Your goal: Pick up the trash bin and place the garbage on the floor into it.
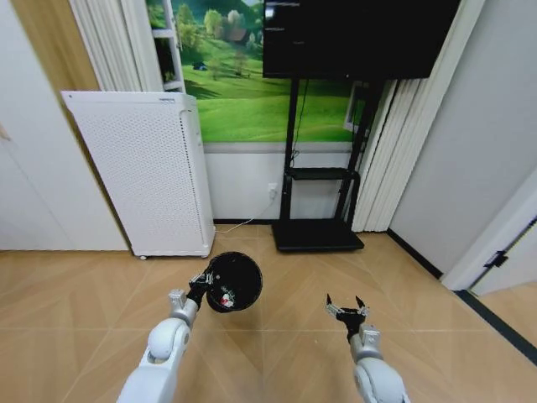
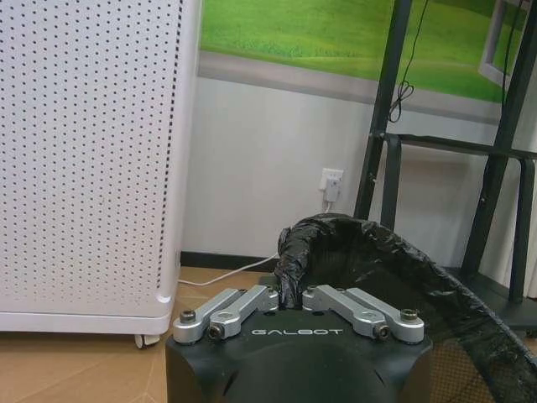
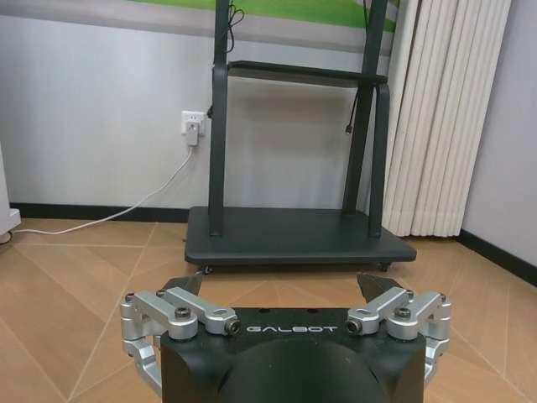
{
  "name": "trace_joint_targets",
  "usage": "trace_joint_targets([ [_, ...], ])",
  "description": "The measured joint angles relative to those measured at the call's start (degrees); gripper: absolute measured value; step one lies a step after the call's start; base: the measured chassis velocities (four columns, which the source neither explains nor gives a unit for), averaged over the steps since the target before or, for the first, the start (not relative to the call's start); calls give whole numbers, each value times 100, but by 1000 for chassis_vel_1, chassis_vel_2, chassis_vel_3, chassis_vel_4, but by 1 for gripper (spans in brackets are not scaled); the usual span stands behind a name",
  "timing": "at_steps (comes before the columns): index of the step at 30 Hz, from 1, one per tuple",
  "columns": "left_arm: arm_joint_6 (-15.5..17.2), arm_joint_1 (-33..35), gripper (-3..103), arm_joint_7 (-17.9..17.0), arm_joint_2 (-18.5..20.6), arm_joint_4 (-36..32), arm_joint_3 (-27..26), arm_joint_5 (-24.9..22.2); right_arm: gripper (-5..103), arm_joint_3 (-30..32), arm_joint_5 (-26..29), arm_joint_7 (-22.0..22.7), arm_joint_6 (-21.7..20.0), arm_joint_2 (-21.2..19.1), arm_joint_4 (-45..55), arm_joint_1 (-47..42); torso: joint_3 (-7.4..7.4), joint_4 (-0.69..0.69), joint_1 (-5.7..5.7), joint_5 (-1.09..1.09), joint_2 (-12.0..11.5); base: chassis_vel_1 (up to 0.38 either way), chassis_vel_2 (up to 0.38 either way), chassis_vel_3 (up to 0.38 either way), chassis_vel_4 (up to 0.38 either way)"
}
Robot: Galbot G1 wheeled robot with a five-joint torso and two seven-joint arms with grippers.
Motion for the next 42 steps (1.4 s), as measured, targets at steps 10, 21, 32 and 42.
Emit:
trace_joint_targets([
  [10, -29, 208, 7, 26, -19, -179, 25, 40, 100, 26, -11, -21, 145, 40, 93, -278, 1, -3, 0, 2, 0, -61, -39, 56, 29],
  [21, -52, 206, 7, 45, -18, -201, 40, 54, 100, 122, -10, -15, 314, 63, 167, -495, 0, 0, 0, 0, 0, -7, -72, 6, 66],
  [32, -77, 308, 7, 75, -37, -240, -6, 57, 100, 90, -99, -38, 453, 104, 123, -457, 0, -1, -1, 2, 0, -54, -169, 41, 150],
  [42, -92, 335, 7, 101, -19, -250, -81, 56, 100, 74, -136, -60, 383, 103, 141, -505, 1, 0, 1, 1, 0, 25, 49, -19, -36],
])
